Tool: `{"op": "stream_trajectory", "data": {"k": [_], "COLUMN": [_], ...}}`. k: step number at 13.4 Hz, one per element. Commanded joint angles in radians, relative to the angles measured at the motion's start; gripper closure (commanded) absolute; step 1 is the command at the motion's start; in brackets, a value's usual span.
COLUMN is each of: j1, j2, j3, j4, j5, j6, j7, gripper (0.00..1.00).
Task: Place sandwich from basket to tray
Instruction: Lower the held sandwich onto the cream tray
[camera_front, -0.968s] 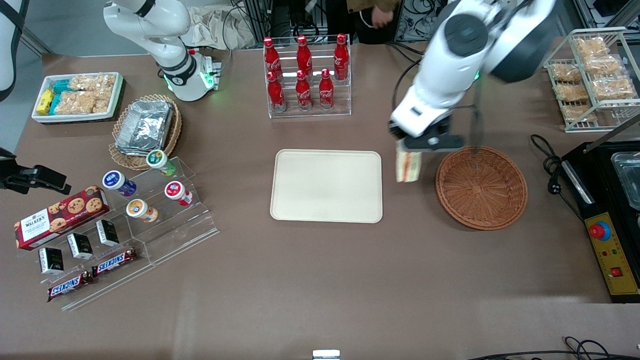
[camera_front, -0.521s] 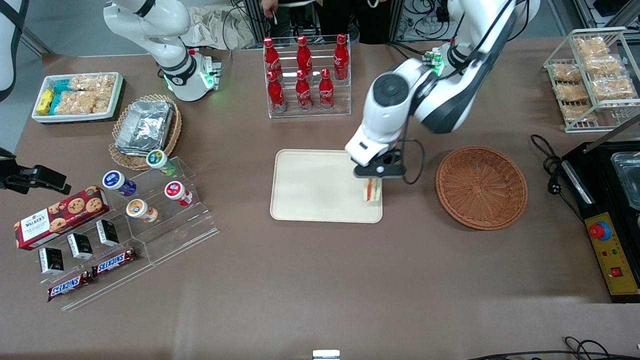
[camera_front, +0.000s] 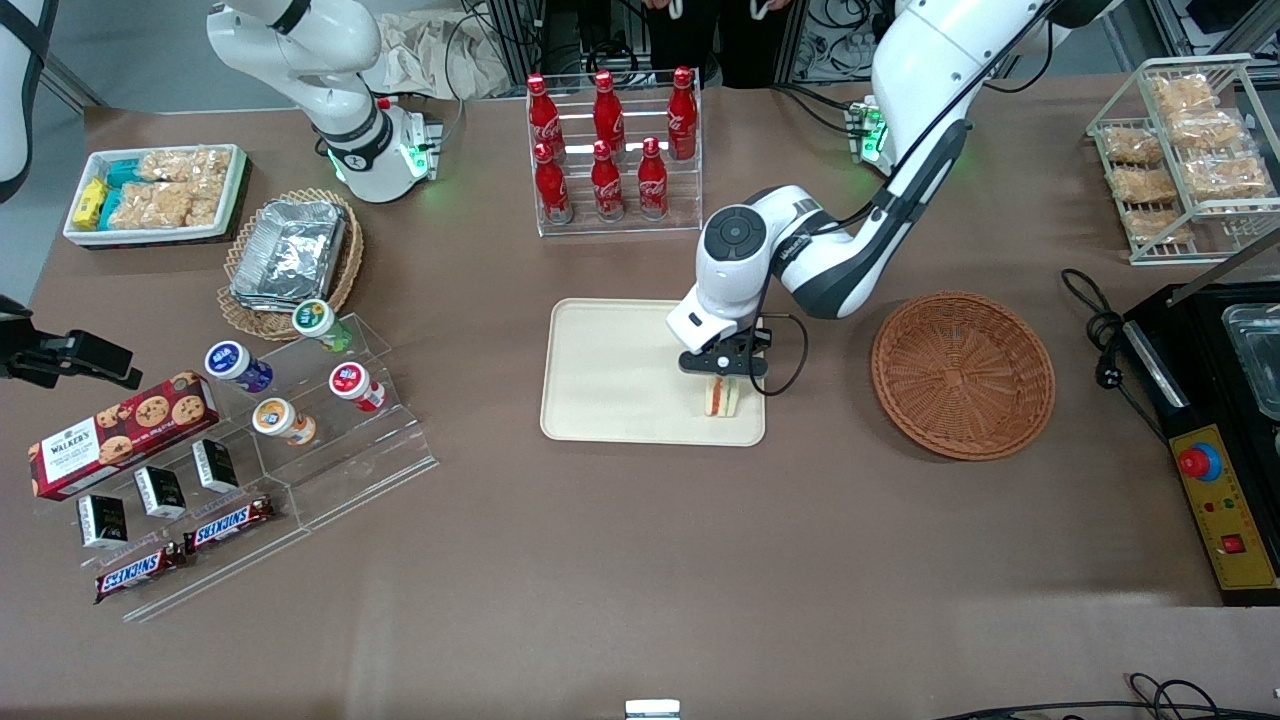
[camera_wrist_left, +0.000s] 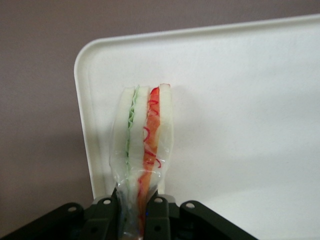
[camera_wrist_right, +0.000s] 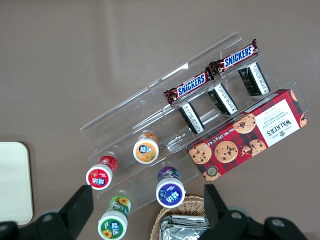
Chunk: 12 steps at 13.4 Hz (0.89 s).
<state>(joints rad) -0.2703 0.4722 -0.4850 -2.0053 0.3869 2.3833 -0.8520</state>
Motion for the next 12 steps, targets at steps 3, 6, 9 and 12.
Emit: {"op": "stream_trajectory", "data": {"k": [3, 6, 9, 12], "j1": [-0.003, -0.003, 0.003, 0.005], "j2": [0.011, 0.026, 0.014, -0.071], "j3": [0.003, 0.002, 0.002, 0.0], "j4": [-0.009, 0.0, 0.016, 0.071], "j5": [0.053, 0.056, 0.053, 0.021], "j6": [0.019, 0.019, 0.011, -0.076], "j7": [-0.08, -0.116, -0.134, -0.137], "gripper": [0.43, 0.0, 0.0, 0.0]}}
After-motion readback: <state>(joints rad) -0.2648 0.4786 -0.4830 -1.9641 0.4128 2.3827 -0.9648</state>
